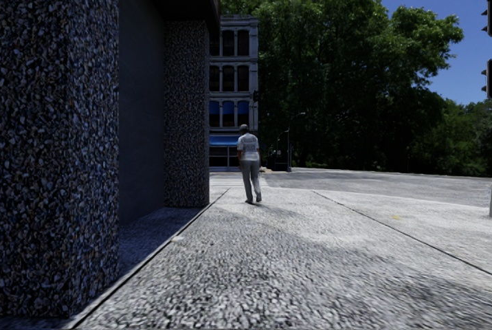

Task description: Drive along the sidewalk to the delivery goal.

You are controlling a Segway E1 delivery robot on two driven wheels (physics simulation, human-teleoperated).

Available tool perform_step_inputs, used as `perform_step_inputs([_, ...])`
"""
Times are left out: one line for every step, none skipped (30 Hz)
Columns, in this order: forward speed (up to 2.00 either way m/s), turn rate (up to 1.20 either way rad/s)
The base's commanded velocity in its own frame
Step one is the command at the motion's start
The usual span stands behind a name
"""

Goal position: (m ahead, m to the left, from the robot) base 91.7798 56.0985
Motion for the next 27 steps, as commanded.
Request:
perform_step_inputs([2.0, 0.0])
perform_step_inputs([2.0, 0.0])
perform_step_inputs([2.0, 0.0])
perform_step_inputs([2.0, 0.0])
perform_step_inputs([2.0, 0.0])
perform_step_inputs([2.0, 0.0])
perform_step_inputs([2.0, 0.0])
perform_step_inputs([2.0, 0.0])
perform_step_inputs([2.0, 0.0])
perform_step_inputs([2.0, 0.0])
perform_step_inputs([2.0, -0.03])
perform_step_inputs([2.0, -0.12])
perform_step_inputs([2.0, -0.16])
perform_step_inputs([2.0, -0.16])
perform_step_inputs([2.0, -0.16])
perform_step_inputs([2.0, -0.16])
perform_step_inputs([2.0, -0.16])
perform_step_inputs([2.0, -0.16])
perform_step_inputs([2.0, -0.17])
perform_step_inputs([2.0, -0.26])
perform_step_inputs([2.0, -0.3])
perform_step_inputs([2.0, -0.31])
perform_step_inputs([2.0, -0.31])
perform_step_inputs([2.0, -0.23])
perform_step_inputs([2.0, -0.04])
perform_step_inputs([2.0, 0.0])
perform_step_inputs([2.0, 0.0])
